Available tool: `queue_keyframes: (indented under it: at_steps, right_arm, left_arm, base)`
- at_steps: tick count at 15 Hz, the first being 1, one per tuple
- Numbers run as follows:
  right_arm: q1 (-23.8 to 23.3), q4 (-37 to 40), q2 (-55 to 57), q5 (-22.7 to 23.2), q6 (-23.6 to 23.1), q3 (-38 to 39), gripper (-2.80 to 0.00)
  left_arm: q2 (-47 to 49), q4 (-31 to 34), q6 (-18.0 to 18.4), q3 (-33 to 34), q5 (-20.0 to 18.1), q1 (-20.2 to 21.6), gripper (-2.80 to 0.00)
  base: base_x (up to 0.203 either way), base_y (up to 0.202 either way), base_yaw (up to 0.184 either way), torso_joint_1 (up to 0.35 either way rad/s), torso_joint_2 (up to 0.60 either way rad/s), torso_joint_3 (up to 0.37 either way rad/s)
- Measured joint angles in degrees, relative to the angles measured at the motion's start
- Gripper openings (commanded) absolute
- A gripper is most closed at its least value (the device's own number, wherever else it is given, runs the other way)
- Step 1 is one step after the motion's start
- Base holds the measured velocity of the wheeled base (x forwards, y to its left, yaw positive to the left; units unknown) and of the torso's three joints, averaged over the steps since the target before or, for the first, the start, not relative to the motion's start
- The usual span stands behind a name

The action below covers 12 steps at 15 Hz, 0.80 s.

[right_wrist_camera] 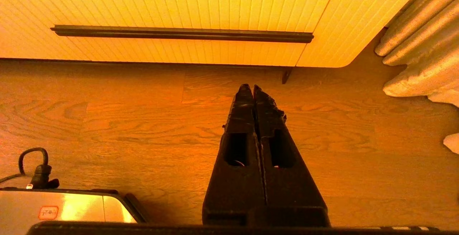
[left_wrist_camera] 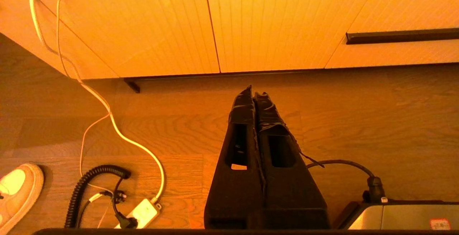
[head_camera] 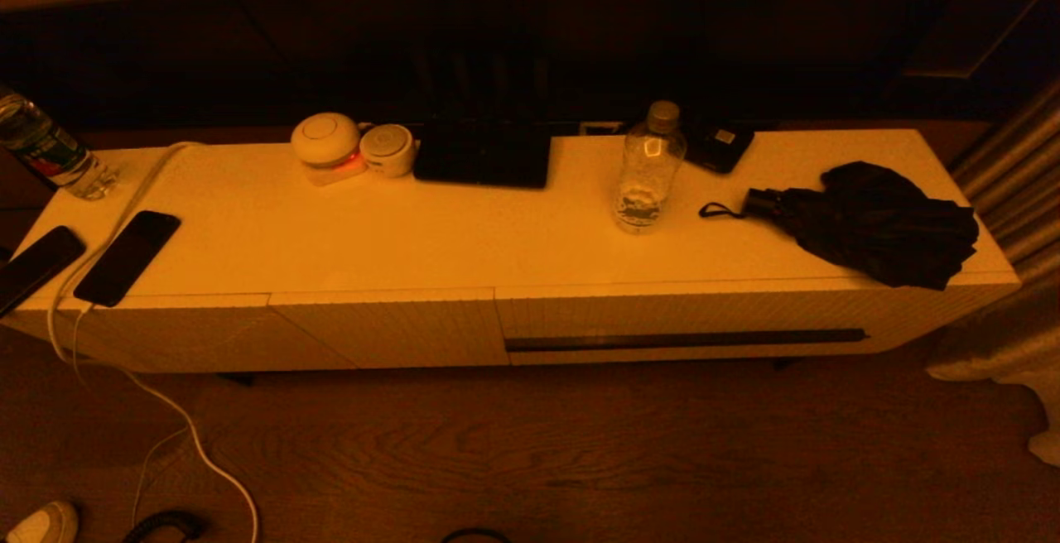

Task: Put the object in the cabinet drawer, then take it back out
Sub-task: Open the drawer

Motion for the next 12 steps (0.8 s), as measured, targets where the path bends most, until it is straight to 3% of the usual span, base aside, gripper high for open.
queue_keyframes:
  at_steps: [12]
  right_arm:
    - [0.00, 0.00, 0.00, -0.11, -0.07, 0.00, -2.80]
  left_arm:
    - [0.00, 0.00, -0.01, 0.00, -0.02, 0.00, -2.80]
  base:
    - [0.000, 0.000, 0.000, 0.000, 0.00, 0.000]
